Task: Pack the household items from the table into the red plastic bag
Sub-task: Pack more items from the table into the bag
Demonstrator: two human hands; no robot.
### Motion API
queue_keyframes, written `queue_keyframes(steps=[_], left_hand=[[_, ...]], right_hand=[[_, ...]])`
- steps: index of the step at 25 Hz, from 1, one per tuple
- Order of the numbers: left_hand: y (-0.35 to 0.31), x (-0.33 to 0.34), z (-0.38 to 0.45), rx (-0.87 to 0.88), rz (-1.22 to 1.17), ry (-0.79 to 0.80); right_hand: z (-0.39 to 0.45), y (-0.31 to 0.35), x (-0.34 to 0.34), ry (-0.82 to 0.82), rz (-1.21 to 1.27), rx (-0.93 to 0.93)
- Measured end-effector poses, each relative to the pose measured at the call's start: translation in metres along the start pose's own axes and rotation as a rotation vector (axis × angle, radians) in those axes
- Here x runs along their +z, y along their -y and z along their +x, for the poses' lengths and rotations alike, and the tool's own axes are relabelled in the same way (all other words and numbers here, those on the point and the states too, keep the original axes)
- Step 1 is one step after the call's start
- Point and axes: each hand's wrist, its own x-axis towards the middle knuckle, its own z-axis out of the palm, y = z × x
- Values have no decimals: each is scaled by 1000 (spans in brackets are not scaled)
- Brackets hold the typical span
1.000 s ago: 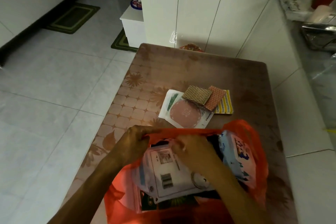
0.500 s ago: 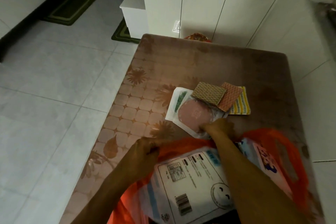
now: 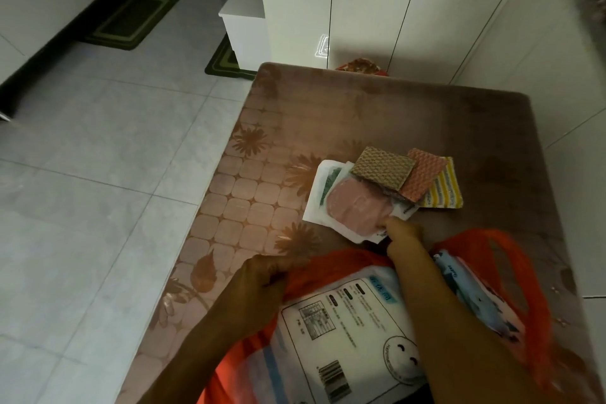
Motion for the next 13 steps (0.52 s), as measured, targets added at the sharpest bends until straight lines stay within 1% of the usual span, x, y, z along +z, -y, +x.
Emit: queue_keyframes(steps=[1,3,6,8,9,10,13], left_hand=[[-1,-1,0,9,5,-2],[-1,-3,-1,22,8,-4],[-6,-4,-2,51,-12,-22],[-13,-1,-5,65,-48,-27],[-15,0,-6,54,-68,-30],[-17,2,-7,38,-97,-29],[-21,2,-9,11,-126,-38]], right_hand=[[-3,0,-1,104,54,16],[-18,4,-2,228,176,-6],[-72,17,-20,285,357,-132],[-116,17,-53,366,398,-242],[-137,14,-73,415,359,-288],[-153,8,-94,444,262,-313],[-176,-9,-141,449,-151,-282]])
